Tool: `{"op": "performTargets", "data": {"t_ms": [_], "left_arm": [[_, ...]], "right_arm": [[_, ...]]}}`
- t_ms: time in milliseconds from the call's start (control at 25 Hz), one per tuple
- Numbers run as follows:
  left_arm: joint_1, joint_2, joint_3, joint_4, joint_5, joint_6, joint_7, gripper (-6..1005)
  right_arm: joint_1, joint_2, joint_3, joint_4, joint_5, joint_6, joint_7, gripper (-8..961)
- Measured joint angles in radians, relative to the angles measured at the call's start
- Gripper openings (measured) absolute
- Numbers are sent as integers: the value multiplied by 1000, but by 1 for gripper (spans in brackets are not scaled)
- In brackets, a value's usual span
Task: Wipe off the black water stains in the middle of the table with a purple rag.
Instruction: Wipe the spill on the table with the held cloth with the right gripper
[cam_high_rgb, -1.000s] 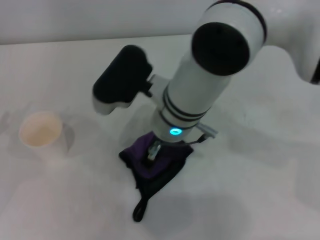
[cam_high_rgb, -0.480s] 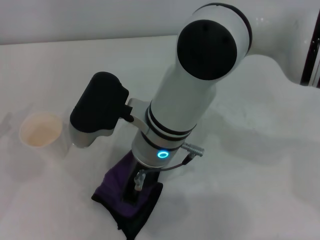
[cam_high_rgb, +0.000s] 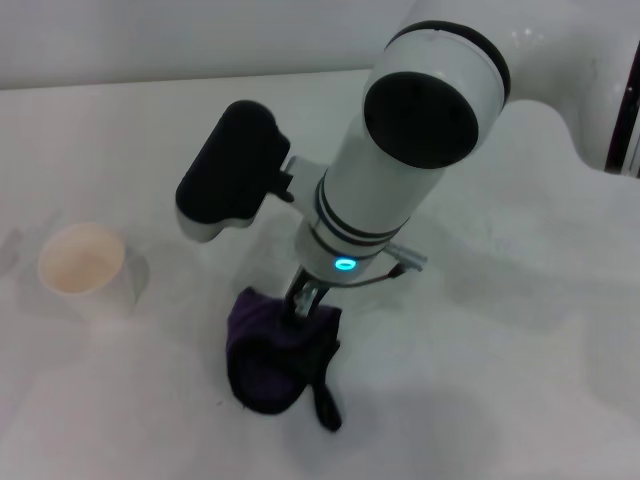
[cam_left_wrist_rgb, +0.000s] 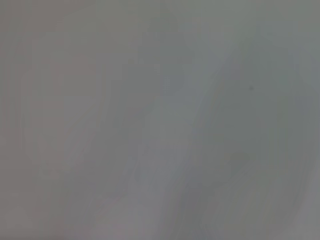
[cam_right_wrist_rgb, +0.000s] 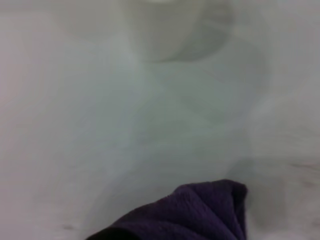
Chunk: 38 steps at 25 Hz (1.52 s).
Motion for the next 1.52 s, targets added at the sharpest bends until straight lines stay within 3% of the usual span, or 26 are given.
{"op": "performTargets", "data": {"t_ms": [400,600,920,1160,1520], "left_arm": [[4,0,0,4,-6,3,0,891],[3,-1,-1,5,-6,4,0,891],[-4,-1,-1,6,-5,4,1,892],[-5,-1,-2,6,-5,3,11,892],[-2,-1,-2,6,-5,-4,14,893]], "right_arm": [[1,0,-5,-35,-246,1,220,25],[-5,0,-5,-33,-251,3,222,26],[2,0,2,-16,93,-31,-54,27],[7,0,-5,-16,256,-34,-188,28],[17,0,-31,-23,563,73,-489,30]]}}
